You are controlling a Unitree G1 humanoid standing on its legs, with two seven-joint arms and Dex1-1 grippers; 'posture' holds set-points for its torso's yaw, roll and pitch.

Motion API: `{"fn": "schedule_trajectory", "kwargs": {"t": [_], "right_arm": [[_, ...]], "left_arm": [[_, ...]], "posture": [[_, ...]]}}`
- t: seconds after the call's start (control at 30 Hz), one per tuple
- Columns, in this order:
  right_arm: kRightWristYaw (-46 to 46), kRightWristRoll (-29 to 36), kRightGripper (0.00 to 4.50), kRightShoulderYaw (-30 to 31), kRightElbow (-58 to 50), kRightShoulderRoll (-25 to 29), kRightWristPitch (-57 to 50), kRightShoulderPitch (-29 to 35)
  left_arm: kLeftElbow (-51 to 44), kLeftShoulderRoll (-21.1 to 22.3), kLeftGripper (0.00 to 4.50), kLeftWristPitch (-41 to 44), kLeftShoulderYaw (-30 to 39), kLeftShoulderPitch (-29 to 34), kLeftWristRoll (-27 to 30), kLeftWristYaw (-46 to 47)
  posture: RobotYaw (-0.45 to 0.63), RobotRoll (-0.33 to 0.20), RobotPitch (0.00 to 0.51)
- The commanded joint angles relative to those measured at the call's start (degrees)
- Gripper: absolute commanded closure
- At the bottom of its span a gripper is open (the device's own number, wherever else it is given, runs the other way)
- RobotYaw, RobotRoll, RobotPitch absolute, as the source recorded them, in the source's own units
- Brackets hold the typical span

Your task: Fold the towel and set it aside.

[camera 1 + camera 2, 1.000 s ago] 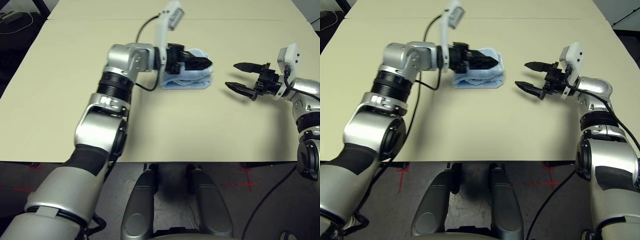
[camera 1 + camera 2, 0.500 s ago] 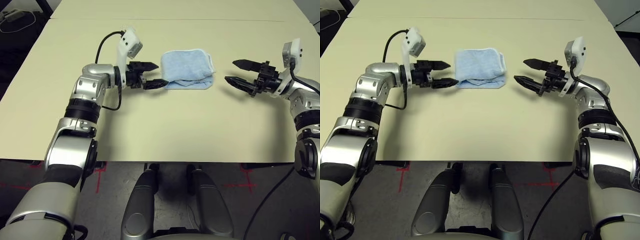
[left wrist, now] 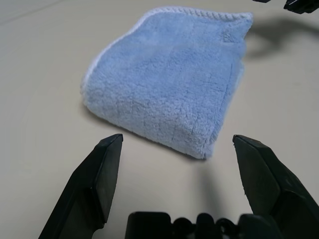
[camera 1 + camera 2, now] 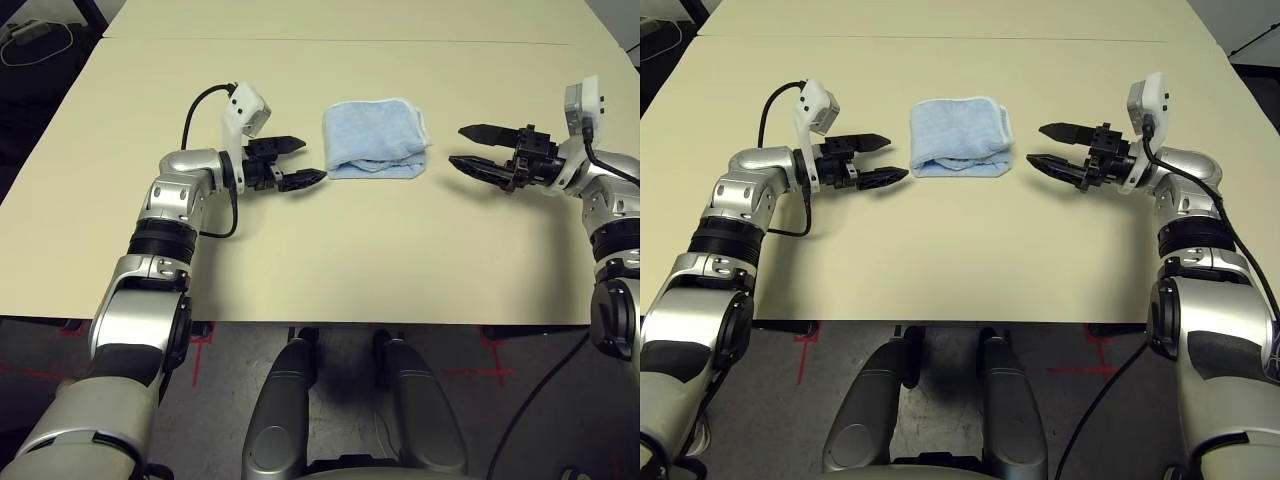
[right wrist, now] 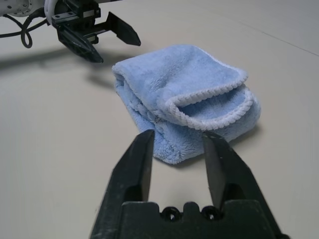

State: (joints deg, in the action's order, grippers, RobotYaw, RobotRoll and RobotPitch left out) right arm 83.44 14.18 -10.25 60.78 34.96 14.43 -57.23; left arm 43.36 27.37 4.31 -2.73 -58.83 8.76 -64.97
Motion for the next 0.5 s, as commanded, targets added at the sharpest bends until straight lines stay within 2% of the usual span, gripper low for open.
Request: {"fn": "schedule_trajectory", "kwargs": {"t": [0.03,0.1,0.13,0.5], "right_arm": [[1.1,-0.4,3.61,0.4,-0.5,1.1,0.9,1.1],[1.3,-0.5,4.35,0.5,-0.3,1.2,0.8,1.1],[1.4,-0.5,4.46,0.6,-0.3,1.2,0.7,1.1],[1.9,-0.6,4.46,0.8,-0.7,1.4,-0.4,0.9]], "left_arm": [[1.2,0.2,0.0,-2.3,-0.4,-0.9,-1.0,-0.6],[1.6,0.2,0.0,-3.1,-0.6,-1.2,-1.2,-1.0],[1.9,0.3,0.0,-3.6,-0.7,-1.3,-1.4,-1.2],[4.5,-0.7,0.0,-9.1,-0.9,-1.0,-2.6,-1.5]], "posture": [[0.06,0.0,0.223],[0.06,0.0,0.223],[0.06,0.0,0.223],[0.05,0.0,0.233]]}}
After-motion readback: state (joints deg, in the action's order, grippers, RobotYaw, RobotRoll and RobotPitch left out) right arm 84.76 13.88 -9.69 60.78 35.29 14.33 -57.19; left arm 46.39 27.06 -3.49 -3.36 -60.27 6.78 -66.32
